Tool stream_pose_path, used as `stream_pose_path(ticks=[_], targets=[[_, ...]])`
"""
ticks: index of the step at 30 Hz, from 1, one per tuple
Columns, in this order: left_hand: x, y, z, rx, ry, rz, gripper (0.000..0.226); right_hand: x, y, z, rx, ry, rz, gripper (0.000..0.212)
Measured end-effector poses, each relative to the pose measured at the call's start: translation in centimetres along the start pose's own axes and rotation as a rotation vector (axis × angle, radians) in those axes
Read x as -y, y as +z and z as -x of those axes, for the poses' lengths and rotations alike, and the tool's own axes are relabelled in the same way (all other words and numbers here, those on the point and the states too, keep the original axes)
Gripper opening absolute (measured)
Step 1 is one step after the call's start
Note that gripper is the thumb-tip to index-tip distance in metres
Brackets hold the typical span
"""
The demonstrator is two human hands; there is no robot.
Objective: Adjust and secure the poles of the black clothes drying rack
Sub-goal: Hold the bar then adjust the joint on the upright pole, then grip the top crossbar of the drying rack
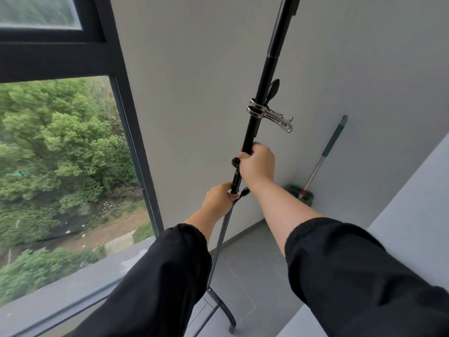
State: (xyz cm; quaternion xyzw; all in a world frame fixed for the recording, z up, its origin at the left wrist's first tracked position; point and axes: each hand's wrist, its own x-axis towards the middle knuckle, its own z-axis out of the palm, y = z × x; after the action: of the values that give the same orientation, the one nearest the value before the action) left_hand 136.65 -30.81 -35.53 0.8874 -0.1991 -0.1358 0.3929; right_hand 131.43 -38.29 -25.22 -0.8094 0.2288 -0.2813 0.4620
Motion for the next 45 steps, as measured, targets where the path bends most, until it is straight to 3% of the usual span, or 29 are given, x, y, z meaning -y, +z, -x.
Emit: stream_pose_path(ticks=[11,15,17,21,25,31,45], targets=[[1.6,-1.6,1.6,-0.087,-0.125,0.069,0.033,1.7,0.5,1.2,0.236,0.056,0.059,0.022],[0.5,-3.7,3.4,-0.108,-0.073,0.101,0.031,2.1,-0.7,2.3,0.281,0.350,-0.314,0.020],[-0.2,-4.7,4.1,-0.122,-0.044,0.126,0.031,2.7,-1.7,3.0,0.286,0.411,-0.464,0.018],[-2.3,-6.8,7.2,-0.141,0.033,0.153,0.030,4.4,-3.7,5.9,0.302,0.409,-0.439,0.051],[-3.9,-9.4,10.9,-0.175,0.103,0.143,0.029,6.9,-5.5,8.9,0.245,0.373,-0.393,0.052],[-6.7,-15.5,17.8,-0.297,0.236,0.041,0.033,12.6,-7.6,13.2,0.109,0.179,-0.276,0.032],[-15.6,-32.4,35.9,-0.812,0.700,-0.514,0.043,32.4,-13.0,21.1,-0.132,-0.605,0.000,0.043]])
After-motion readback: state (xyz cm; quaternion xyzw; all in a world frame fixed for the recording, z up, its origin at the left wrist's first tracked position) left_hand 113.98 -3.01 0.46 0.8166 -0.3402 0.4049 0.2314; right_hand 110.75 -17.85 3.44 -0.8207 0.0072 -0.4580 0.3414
